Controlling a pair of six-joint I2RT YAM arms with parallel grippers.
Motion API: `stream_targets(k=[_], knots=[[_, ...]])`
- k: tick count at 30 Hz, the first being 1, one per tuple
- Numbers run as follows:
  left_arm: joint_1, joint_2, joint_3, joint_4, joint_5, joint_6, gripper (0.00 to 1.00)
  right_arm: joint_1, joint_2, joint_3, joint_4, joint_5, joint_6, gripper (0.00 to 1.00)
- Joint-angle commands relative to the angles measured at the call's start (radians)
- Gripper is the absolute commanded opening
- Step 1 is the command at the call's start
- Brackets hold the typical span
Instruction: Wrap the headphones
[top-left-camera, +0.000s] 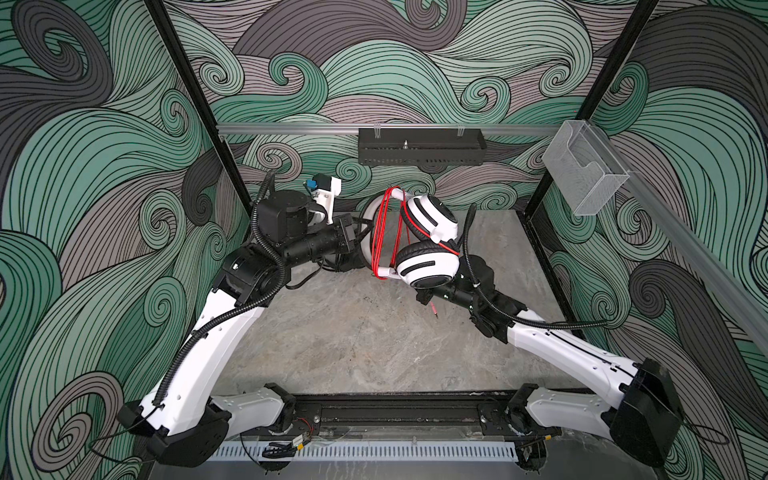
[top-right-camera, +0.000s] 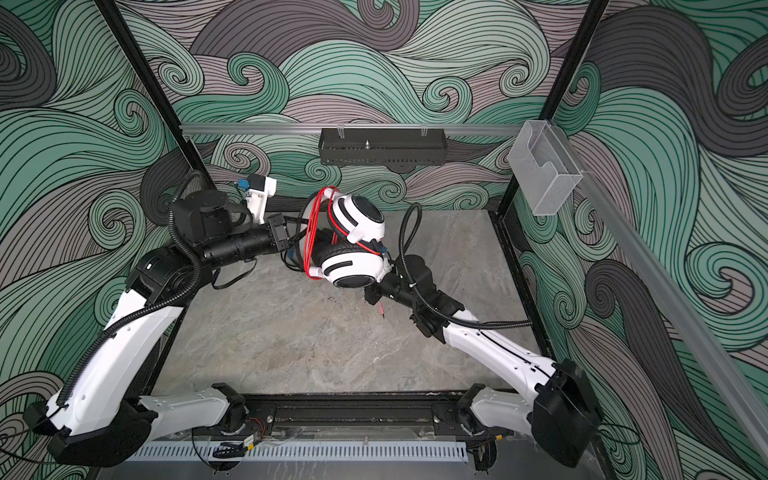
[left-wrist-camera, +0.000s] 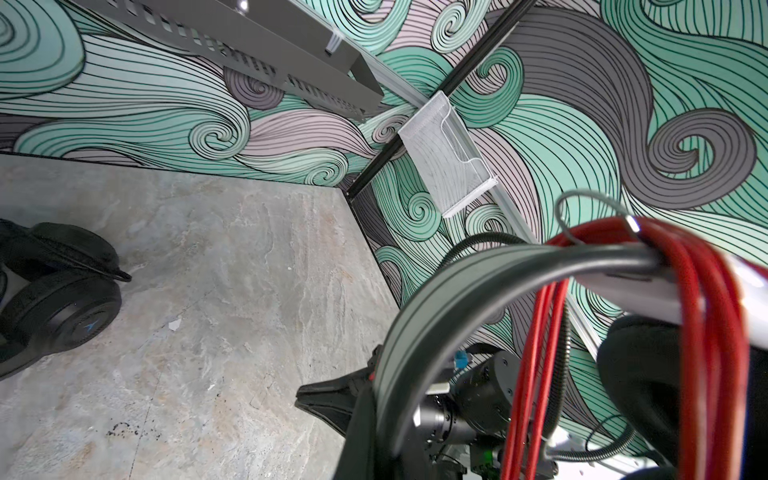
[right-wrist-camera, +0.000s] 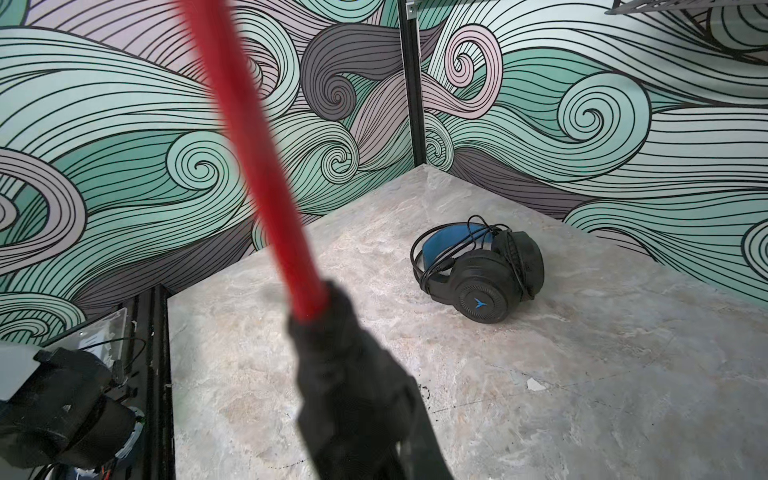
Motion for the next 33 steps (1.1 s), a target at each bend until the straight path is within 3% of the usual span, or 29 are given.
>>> stream_targets(k=[1, 11, 16, 24, 28, 33], knots=[[0.002, -0.046, 0.029, 0.158, -0.057, -0.059, 0.00, 0.001, -0.030, -0.030, -0.039, -0.033, 0.007, 0.08], [0.004, -0.058, -0.015, 0.188, -0.094, -0.075, 0.00, 0.006, -0.117, -0.099, -0.064, -0.129, 0.023, 0.16], [0.004, -0.054, -0.021, 0.186, -0.096, -0.076, 0.00, 0.018, -0.123, -0.102, -0.099, -0.110, -0.002, 0.00], [0.017, -0.082, -0.049, 0.189, -0.181, -0.074, 0.00, 0.020, -0.154, -0.110, -0.168, -0.082, -0.013, 0.00], [0.034, -0.078, -0.052, 0.196, -0.170, -0.072, 0.00, 0.026, -0.203, -0.153, -0.174, -0.079, -0.008, 0.01], [0.039, -0.079, -0.078, 0.135, -0.238, 0.012, 0.00, 0.050, -0.261, -0.121, -0.308, -0.020, -0.065, 0.00]])
